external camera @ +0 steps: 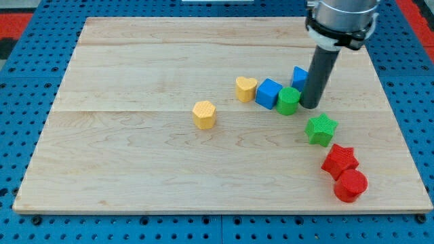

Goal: Place the green blocks above the red blocks

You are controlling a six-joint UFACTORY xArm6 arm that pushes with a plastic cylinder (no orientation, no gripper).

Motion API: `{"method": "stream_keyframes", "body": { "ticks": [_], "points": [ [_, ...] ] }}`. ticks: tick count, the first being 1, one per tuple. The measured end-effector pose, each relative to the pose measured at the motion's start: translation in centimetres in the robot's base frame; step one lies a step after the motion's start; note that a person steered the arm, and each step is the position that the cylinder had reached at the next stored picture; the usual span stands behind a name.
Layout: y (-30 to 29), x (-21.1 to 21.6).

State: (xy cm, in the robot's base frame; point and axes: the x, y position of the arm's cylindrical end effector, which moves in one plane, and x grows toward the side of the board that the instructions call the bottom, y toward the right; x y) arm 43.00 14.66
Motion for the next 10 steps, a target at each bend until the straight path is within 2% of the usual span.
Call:
{"method": "stream_keyframes", "body": {
  "ticks": [1,4,8,10],
  "points": [
    [2.6,0.0],
    [0.1,2.5],
    [1.2,4.5],
    [1.8,3.2]
  ]
}}
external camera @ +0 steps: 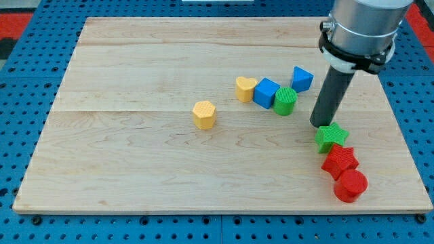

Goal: Place the green blocks above the red blocks

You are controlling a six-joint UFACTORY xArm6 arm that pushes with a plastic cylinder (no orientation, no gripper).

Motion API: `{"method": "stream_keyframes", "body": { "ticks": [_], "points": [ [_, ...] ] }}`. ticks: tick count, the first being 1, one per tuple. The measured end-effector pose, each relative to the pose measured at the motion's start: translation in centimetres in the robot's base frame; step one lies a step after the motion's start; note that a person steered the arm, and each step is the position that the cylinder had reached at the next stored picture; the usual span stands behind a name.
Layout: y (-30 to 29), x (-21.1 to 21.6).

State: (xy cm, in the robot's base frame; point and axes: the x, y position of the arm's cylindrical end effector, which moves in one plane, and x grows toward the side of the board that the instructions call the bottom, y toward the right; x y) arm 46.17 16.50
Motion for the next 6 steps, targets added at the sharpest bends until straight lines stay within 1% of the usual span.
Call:
{"method": "stream_keyframes", "body": {
  "ticks": [1,2,3,4,5,6],
  "points": [
    [1.5,-3.3],
    [-1.8,-5.8],
    [-7.7,-5.8],
    [-11.5,-5.8],
    [-13.4,-4.8],
    [-6.7,-4.4]
  ]
}}
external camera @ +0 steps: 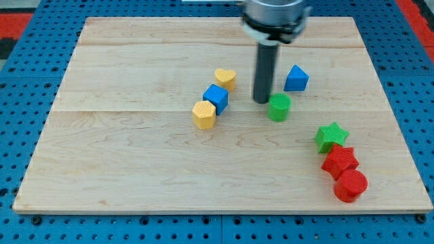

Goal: Place the green blocks above the red blocks

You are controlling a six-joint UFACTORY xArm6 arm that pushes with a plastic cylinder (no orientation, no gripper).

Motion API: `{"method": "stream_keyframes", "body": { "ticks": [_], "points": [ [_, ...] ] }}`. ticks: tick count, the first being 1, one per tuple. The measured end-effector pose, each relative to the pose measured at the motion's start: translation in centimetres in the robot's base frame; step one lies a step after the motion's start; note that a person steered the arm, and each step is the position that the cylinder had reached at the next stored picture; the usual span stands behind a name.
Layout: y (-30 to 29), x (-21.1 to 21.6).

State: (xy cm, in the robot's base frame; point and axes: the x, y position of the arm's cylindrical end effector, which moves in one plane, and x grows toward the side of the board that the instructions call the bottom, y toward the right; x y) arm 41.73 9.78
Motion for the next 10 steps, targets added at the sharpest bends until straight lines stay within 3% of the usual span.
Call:
{"method": "stream_keyframes", "body": {
  "ticks": [2,3,7,10],
  "points": [
    [4.9,-0.3],
    [1.5,-2.2],
    [2.0,2.6],
    [4.5,3.3]
  ]
}}
